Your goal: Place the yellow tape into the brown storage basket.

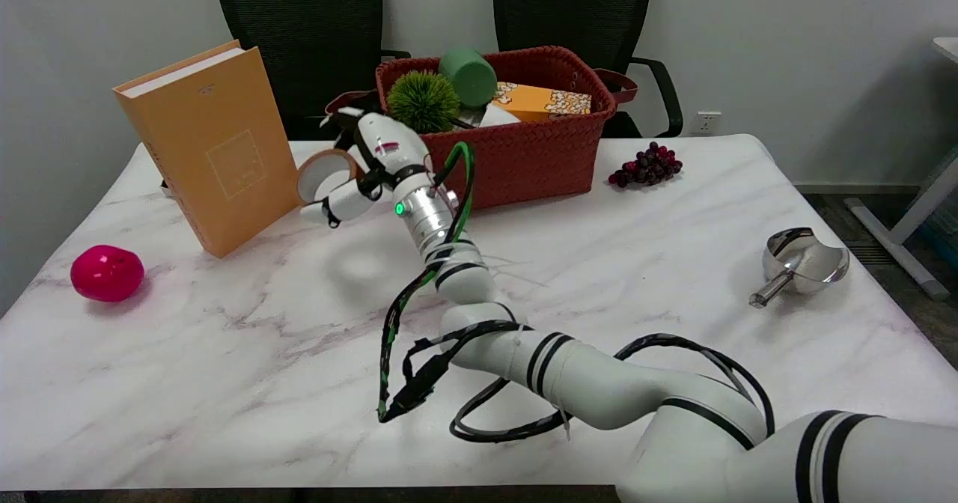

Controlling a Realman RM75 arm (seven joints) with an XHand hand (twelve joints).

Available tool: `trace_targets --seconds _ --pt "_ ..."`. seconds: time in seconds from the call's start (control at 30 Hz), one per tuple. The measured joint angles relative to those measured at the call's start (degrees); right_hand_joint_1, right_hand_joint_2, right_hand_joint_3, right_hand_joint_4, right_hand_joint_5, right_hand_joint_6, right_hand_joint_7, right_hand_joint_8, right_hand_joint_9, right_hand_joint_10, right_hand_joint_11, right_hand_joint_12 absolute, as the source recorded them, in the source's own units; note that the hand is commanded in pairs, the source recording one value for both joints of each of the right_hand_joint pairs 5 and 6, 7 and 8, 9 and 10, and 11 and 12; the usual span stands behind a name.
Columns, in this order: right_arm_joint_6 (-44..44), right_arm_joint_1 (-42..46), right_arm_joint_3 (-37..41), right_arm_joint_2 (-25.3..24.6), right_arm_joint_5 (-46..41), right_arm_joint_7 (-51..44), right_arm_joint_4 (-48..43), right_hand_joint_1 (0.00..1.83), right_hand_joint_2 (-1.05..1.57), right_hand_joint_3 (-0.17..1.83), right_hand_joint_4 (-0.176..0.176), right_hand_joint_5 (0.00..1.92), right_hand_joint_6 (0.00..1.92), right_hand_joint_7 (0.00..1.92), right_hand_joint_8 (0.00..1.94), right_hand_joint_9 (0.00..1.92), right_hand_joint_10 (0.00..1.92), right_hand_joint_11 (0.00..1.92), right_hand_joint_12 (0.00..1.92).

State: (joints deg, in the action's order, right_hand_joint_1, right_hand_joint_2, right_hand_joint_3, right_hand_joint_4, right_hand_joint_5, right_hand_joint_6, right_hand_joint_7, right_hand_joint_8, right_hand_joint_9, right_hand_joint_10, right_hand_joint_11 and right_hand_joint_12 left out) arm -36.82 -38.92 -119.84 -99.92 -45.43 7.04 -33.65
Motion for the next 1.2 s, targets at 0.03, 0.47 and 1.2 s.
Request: trace_targets --seconds 0.03,0.47,1.2 --pt "-0.1 0.3 0.0 0.5 0.1 -0.3 -1.4 1.23 0.22 0.57 0.000 0.55 0.55 0.82 0.82 0.55 0.55 1.77 1.77" --pt "-2.0 2.0 0.5 6.5 1.3 -3.7 -14.3 1.23 0.17 0.64 0.000 0.54 0.54 0.82 0.82 0.55 0.55 1.77 1.77" --pt "-1.5 -10.3 8.9 10.3 0.8 -7.0 -7.8 1.21 0.24 0.68 0.000 0.67 0.67 0.94 0.94 0.68 0.68 1.81 1.81"
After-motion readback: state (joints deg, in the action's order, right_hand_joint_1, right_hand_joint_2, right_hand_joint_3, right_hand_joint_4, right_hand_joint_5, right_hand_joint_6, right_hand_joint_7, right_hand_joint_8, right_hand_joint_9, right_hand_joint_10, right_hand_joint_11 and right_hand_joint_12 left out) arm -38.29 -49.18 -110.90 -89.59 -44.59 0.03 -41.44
